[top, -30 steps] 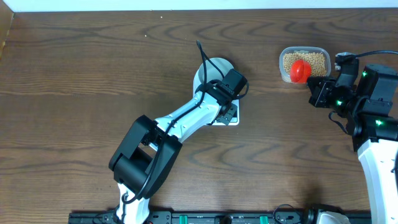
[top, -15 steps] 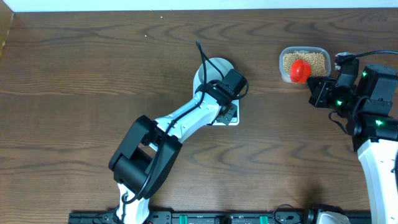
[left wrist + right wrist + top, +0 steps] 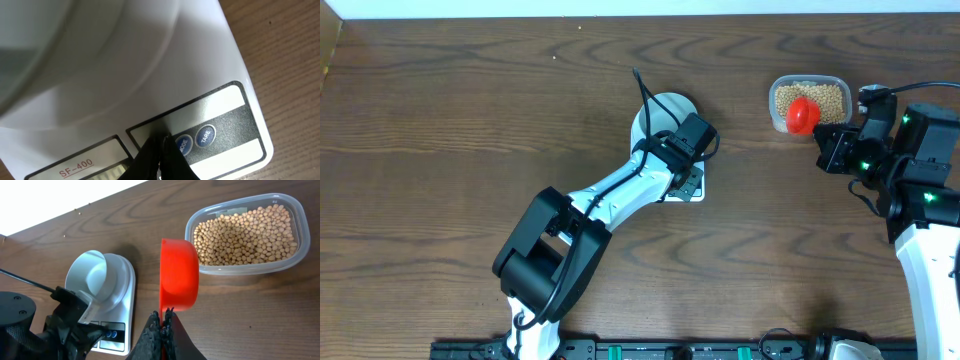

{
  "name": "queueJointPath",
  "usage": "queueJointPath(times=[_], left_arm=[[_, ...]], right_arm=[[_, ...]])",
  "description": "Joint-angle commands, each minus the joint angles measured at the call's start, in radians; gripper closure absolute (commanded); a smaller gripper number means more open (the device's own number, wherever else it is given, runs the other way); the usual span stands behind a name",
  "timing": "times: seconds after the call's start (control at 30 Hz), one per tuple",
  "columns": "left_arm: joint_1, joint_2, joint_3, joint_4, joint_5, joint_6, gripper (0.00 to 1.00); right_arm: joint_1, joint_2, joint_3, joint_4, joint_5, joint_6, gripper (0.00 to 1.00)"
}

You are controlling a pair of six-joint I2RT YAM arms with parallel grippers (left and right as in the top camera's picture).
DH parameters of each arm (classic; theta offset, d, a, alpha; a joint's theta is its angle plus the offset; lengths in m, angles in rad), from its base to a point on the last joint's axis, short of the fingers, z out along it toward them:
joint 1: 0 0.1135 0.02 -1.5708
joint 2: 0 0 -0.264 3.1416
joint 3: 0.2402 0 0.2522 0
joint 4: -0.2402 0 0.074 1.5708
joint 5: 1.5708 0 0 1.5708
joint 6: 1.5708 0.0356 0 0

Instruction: Scoop item into bowl and weigh 50g on scale

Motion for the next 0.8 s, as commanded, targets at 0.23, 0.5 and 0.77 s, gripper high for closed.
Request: queueJointPath(times=[0.23,0.5,0.77], left_arm=[[0.046,0.061,-0.053,-0.022,0.038,-0.074,0.93],[0.055,0.059,-0.037,-0.011,0.051,-0.064,0.93],[0.055,-0.082,0.001,-0.064,0.051,-0.015,0.93]], right_arm=[[-0.011,-0.012,0.015,-0.011,0.006,-0.022,0.99],[-0.011,-0.012,0.015,-0.008,0.012,-0.026,0.99],[-0.011,-0.012,0.015,0.000,0.028,-0.026,0.99]])
